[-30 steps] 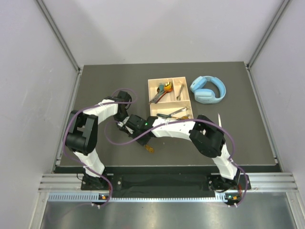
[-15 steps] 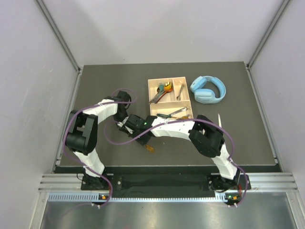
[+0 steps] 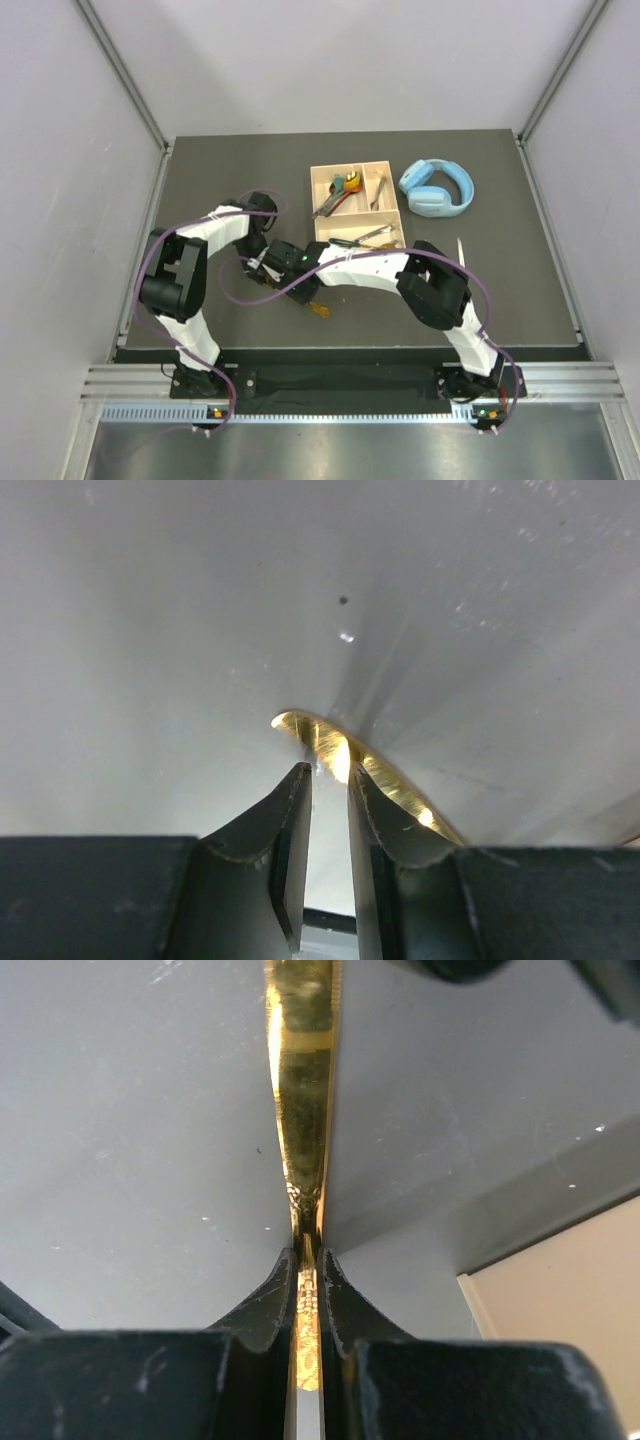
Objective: Sort the eating utensils into containers
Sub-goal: Pick up the knife at the center of the board.
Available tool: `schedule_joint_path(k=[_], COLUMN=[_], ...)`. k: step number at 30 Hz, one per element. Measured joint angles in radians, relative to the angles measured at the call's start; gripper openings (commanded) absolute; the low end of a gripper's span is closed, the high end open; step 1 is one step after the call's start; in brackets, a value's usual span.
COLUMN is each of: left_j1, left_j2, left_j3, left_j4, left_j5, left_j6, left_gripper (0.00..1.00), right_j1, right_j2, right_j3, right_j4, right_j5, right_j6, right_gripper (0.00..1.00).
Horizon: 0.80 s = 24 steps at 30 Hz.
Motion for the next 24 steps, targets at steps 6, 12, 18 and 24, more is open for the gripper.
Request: schedule_joint_path(k=[6,12,18,24], left_j1=[-0.006,-0.005,-0.006,-0.006], left_j2=[0.003,0.003,0.003,0.003], left_j3=[0.046,0.138,0.198,0.248], left_j4=[-0.056,-0.103,-0.124,-0.156], left_j5=[-0.023,-0.051,-0.051,-0.054], left_j6=[0.002,0.008,0.011,0.019], left_gripper=[0.28,0.29,0.29,0.29], right_j1=[-0.006,-0.019,-0.024,-0.026], right_j2=[0.000,-0.014,-0.031,-0.040], right_j3=[0.007,0.037,0.046,0.064], right_j4=[-0.006,-0.006,-0.002,-0.006], right_j5=[0.022,0.040,0.048,0.050], right_j6=[-0.005,-0.009,-0.015,-0.023], right_gripper=[0.00,0.00,0.00,0.00])
